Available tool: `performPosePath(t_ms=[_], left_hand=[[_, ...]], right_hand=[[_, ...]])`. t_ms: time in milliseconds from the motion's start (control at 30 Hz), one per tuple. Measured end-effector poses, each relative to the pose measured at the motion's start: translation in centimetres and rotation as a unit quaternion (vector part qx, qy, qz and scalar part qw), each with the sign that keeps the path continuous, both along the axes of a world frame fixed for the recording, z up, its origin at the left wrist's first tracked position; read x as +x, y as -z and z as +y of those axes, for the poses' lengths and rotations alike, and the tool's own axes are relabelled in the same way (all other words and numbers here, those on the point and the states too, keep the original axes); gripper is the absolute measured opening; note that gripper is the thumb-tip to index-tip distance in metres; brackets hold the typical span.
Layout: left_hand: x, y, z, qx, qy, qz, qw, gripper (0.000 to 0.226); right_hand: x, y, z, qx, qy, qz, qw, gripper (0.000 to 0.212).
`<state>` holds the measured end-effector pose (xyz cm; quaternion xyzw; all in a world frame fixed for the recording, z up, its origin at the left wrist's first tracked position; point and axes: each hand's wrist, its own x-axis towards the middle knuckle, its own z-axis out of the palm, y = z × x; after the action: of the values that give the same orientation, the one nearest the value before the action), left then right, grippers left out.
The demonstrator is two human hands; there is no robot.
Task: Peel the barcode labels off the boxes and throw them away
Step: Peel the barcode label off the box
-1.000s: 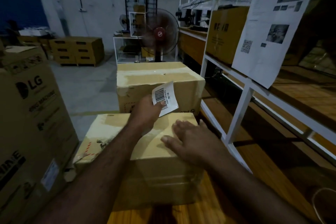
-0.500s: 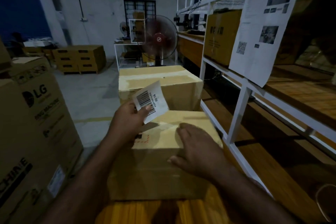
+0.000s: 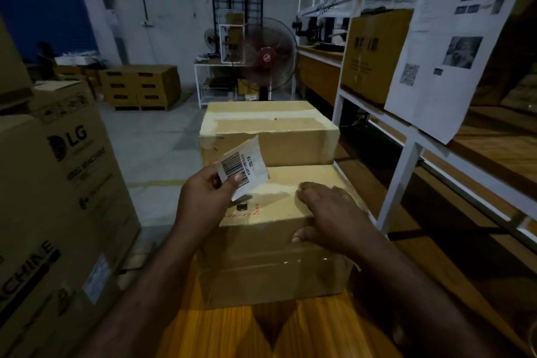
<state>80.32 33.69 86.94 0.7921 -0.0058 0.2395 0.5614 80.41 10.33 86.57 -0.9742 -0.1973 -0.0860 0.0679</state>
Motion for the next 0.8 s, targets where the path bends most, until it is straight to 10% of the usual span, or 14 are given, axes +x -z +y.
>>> performPosePath(t_ms=[633,800], left_hand=[[3.2,-1.9,-0.2,-0.085,0.114,0.028,0.989,0.02],[2.0,-1.7,0.0,-0.114,0.147,0.047,0.981,0.019]], right_hand=[[3.7,-2.5,2.2,0.082,0.067,0.093,0.99,0.087],[2.1,-2.1,3.1,0.501,0.023,0.13,0.855,0.058]])
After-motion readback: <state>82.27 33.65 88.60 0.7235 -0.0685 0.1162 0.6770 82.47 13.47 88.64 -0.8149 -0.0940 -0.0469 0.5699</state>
